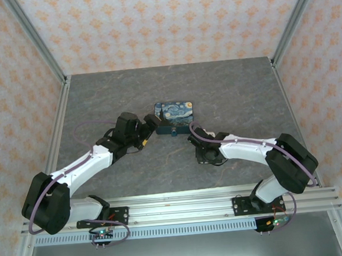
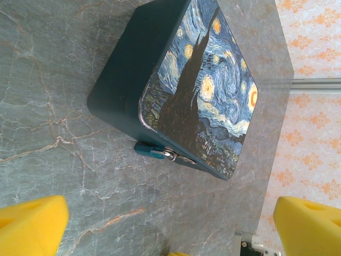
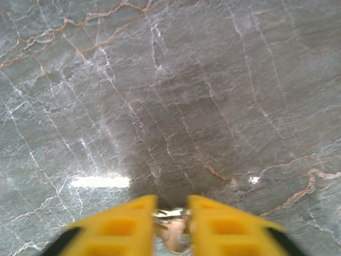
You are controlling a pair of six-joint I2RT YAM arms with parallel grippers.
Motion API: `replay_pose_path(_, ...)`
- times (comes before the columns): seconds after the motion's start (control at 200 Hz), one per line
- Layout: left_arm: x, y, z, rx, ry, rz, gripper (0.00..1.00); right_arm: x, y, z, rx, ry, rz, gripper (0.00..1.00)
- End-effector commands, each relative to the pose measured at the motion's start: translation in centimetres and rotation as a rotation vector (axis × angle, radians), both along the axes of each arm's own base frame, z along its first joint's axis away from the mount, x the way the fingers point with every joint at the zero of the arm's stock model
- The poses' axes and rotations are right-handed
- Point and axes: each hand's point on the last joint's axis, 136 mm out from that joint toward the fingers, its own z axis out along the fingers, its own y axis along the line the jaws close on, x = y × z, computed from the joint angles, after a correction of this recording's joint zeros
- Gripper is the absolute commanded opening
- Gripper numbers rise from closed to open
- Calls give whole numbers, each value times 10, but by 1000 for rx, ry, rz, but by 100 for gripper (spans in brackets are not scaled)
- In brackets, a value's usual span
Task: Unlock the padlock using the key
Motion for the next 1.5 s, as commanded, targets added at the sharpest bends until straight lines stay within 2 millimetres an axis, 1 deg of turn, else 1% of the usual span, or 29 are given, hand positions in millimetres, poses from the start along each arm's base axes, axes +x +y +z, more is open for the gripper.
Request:
replay_pose_path(0.0, -2, 5, -7, 41, 7, 10, 99, -6, -4, -1, -8, 12, -2, 43)
replay_pose_path(0.215, -3, 5, -7, 43, 7, 12, 99, -9, -4, -3, -13, 28, 9, 43)
replay_pose_path(0.37, -3, 5, -8, 44, 9, 13, 99, -11, -9, -5, -40, 38, 16, 43)
replay_pose_path(0.56, -3, 6, -9, 48, 10, 13, 99, -8, -12, 8, -31, -6, -2, 43)
replay_pose_path(0.681, -3, 6, -11, 47, 14, 13, 99, -7, -14, 11, -32, -13, -41, 44)
replay_pose_path(0.876, -3, 6, -11, 48, 15, 12, 99, 1, -13, 8, -36, -28, -99, 44)
replay_pose_path(1.021, -3, 6, -10, 51, 15, 10, 99, 9, -16, 7, -82, -45, -103, 44)
replay_pose_path(1.231, -3, 5, -10, 50, 13, 9, 99, 11, -20, 0, -118, -32, -97, 44)
replay_pose_path(1.356, -3, 6, -10, 51, 13, 11, 99, 6, -20, -6, -127, -5, -80, 44)
replay_pose_path(1.496, -3, 6, -9, 50, 12, 11, 99, -5, -23, -12, -128, 36, -48, 44)
